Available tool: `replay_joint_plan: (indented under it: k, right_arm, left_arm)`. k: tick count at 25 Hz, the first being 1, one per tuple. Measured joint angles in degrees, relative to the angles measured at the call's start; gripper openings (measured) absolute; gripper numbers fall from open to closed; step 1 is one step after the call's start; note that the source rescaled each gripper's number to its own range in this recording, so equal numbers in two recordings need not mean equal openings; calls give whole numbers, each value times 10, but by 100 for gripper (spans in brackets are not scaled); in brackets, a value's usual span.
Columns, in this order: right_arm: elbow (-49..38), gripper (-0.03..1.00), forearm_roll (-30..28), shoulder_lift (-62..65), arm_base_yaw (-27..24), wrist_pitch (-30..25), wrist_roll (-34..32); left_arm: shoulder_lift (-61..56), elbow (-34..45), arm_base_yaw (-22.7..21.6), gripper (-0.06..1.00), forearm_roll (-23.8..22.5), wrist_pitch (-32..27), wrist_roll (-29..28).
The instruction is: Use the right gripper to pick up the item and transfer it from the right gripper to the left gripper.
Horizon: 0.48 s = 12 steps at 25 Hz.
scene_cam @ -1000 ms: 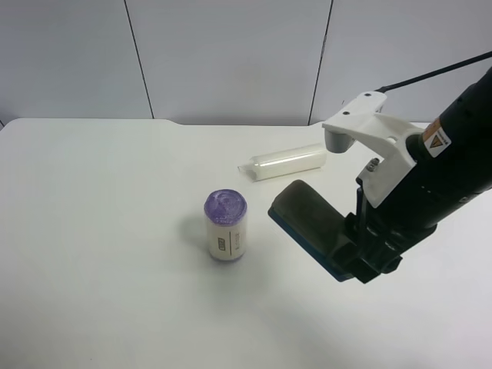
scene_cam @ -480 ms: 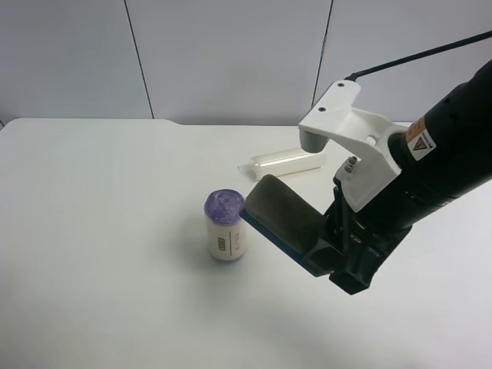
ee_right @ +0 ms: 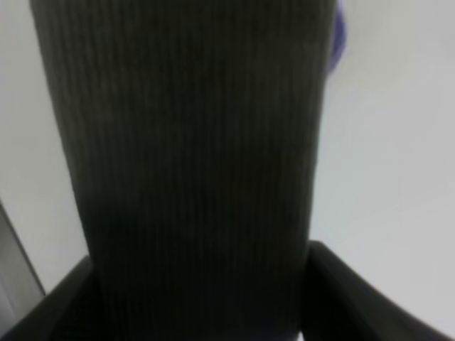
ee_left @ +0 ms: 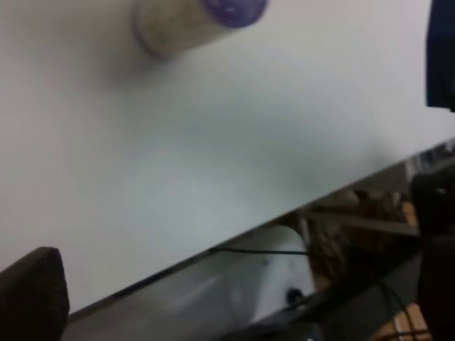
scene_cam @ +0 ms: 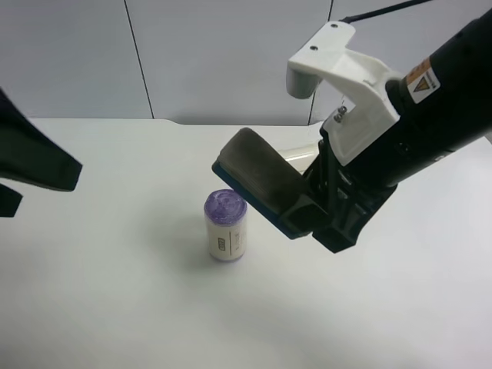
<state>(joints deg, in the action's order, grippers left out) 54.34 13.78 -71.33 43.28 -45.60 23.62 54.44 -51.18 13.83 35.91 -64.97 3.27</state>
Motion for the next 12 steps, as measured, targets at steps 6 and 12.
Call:
replay_joint_plan:
  k: [6, 12]
  right_arm:
    - [9, 2, 0, 0, 19, 2, 16]
    - [9, 2, -1, 0, 63, 33, 22]
  left_arm:
    - [78, -31, 15, 100, 100, 2, 46]
    - [114, -32, 15, 100, 159, 2, 80]
